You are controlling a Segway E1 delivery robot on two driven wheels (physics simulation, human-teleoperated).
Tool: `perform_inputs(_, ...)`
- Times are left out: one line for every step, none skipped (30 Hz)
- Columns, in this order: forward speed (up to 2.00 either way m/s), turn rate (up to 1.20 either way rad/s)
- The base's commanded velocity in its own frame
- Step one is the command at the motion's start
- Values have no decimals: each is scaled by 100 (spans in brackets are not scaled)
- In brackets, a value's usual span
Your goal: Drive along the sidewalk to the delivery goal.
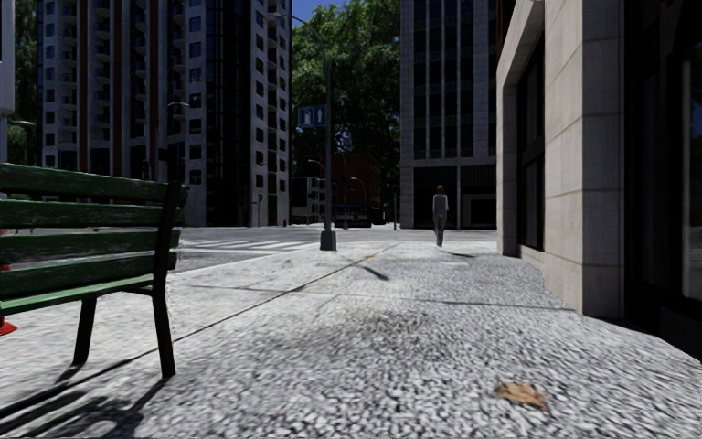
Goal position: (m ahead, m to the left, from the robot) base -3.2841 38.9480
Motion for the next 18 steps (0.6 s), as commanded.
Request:
perform_inputs(200, 0)
perform_inputs(200, -12)
perform_inputs(200, -12)
perform_inputs(200, -23)
perform_inputs(200, -29)
perform_inputs(200, -30)
perform_inputs(200, -31)
perform_inputs(200, -31)
perform_inputs(200, -31)
perform_inputs(200, -31)
perform_inputs(200, -31)
perform_inputs(200, -31)
perform_inputs(200, -31)
perform_inputs(200, -31)
perform_inputs(200, -31)
perform_inputs(200, -31)
perform_inputs(200, -31)
perform_inputs(200, -31)
